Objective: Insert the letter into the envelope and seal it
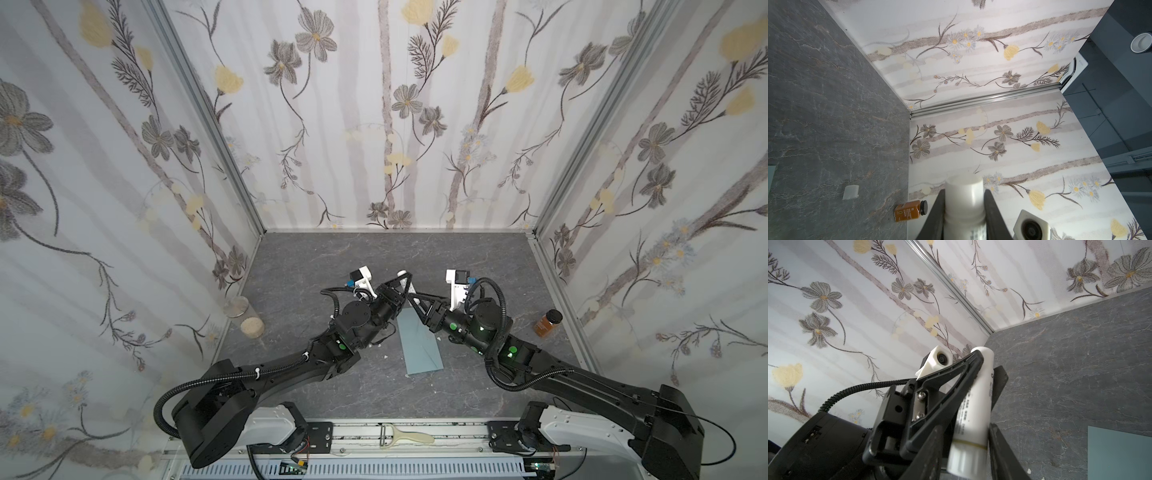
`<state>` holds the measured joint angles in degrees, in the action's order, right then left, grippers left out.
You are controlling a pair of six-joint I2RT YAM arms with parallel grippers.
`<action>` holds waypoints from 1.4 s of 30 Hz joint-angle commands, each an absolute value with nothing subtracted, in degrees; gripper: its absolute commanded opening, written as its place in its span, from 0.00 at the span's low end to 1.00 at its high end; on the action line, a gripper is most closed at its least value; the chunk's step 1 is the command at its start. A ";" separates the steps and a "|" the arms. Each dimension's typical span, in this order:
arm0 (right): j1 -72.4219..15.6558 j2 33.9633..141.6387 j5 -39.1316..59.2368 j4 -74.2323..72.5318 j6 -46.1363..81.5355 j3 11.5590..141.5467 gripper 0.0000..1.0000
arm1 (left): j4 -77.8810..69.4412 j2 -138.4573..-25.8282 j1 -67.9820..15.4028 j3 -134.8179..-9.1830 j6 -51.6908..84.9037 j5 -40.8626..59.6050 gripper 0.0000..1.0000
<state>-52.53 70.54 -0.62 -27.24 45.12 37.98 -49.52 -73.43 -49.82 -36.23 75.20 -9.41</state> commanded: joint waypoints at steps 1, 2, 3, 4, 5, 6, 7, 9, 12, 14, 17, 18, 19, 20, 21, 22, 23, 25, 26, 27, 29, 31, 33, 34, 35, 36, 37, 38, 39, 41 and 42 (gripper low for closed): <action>-52.56 71.01 -0.01 -29.48 45.35 38.92 0.31 | -50.89 -73.58 -49.77 -36.29 74.68 -9.42 0.00; -52.47 71.23 0.13 -29.45 45.35 39.01 0.30 | -50.88 -73.55 -49.83 -36.26 74.67 -9.49 0.00; -52.49 71.49 0.47 -29.44 45.41 39.11 0.31 | -50.86 -73.48 -49.83 -36.30 74.56 -9.66 0.00; -52.47 71.69 0.88 -29.36 45.50 39.27 0.33 | -50.89 -73.39 -49.83 -36.30 74.53 -9.82 0.00; -52.47 71.87 1.21 -29.07 45.65 39.37 0.37 | -50.88 -73.39 -49.81 -36.30 74.53 -9.99 0.00; -52.50 72.05 1.55 -28.99 46.00 39.37 0.38 | -50.87 -73.31 -49.83 -36.32 74.33 -10.14 0.00; -52.47 72.15 1.82 -29.00 46.09 39.37 0.38 | -50.84 -73.30 -49.83 -36.42 74.36 -10.11 0.00; -52.47 72.33 2.17 -28.89 46.40 39.37 0.38 | -50.81 -73.29 -49.83 -36.47 74.02 -10.28 0.00; -52.54 72.42 2.63 -29.08 46.50 39.29 0.34 | -50.87 -73.28 -49.83 -36.47 74.00 -10.42 0.00; -52.47 72.47 2.62 -29.04 46.58 39.29 0.27 | -50.84 -73.39 -49.77 -36.47 74.09 -10.29 0.00; -52.55 72.60 2.98 -28.87 46.55 39.46 0.19 | -50.89 -73.39 -49.83 -36.37 74.26 -10.29 0.00; -52.49 72.67 3.07 -28.88 46.54 39.54 0.16 | -50.88 -73.39 -49.81 -36.41 74.22 -10.15 0.00; -52.49 72.61 3.01 -28.86 46.52 39.55 0.15 | -50.86 -73.37 -49.81 -36.43 74.34 -10.07 0.00; -52.47 72.53 2.92 -28.81 46.58 39.55 0.14 | -50.88 -73.30 -49.82 -36.31 74.42 -9.86 0.00; -52.47 72.47 2.77 -28.70 46.58 39.46 0.14 | -50.88 -73.17 -49.83 -36.14 74.50 -9.60 0.00; -52.47 72.27 2.66 -28.43 46.49 39.51 0.14 | -50.89 -73.04 -49.74 -36.03 74.52 -9.09 0.01; -52.47 72.09 2.51 -28.10 46.41 39.53 0.13 | -50.88 -72.91 -49.72 -35.80 74.53 -8.68 0.04; -52.47 71.68 2.13 -27.70 46.07 39.55 0.13 | -50.80 -72.53 -49.53 -35.27 75.00 -7.42 0.21; -52.47 71.49 1.95 -27.43 45.89 39.55 0.13 | -50.80 -72.36 -49.42 -35.01 75.28 -6.74 0.23; -52.43 71.25 1.70 -27.06 45.71 39.48 0.13 | -50.78 -72.25 -49.24 -34.85 75.27 -5.75 0.23; -52.38 70.81 1.11 -26.87 45.46 39.29 0.13 | -50.39 -72.33 -48.75 -34.81 75.61 -3.55 0.27; -52.34 70.42 0.79 -26.71 45.14 39.01 0.13 | -49.72 -72.26 -48.27 -34.76 76.03 -1.61 0.32; -52.29 70.14 0.53 -26.12 44.91 39.11 0.13 | -49.00 -72.30 -47.73 -34.51 76.13 0.08 0.36; -52.21 69.97 0.53 -25.88 44.68 39.11 0.13 | -48.43 -71.60 -47.44 -34.50 76.13 1.01 0.37; -52.14 69.88 0.49 -25.62 44.54 39.11 0.13 | -47.97 -70.70 -47.17 -34.32 76.23 1.85 0.38; -52.12 69.71 0.37 -25.29 44.43 39.19 0.13 | -47.37 -70.50 -46.83 -34.32 76.29 2.91 0.40; -52.03 69.61 0.42 -25.16 44.39 39.07 0.13 | -46.68 -70.31 -46.49 -34.35 76.22 4.22 0.42; -52.03 69.52 0.44 -25.02 44.22 39.11 0.13 | -46.21 -70.21 -46.09 -34.37 76.34 5.37 0.43; -51.97 69.43 0.36 -24.80 44.13 39.18 0.13 | -45.58 -70.13 -45.65 -34.34 76.37 6.55 0.44; -51.94 69.39 0.44 -24.61 43.99 39.16 0.12 | -44.79 -69.81 -45.12 -34.08 76.30 8.37 0.45; -51.94 69.41 0.44 -24.43 43.86 39.28 0.12 | -44.29 -69.74 -44.73 -34.10 76.15 9.43 0.46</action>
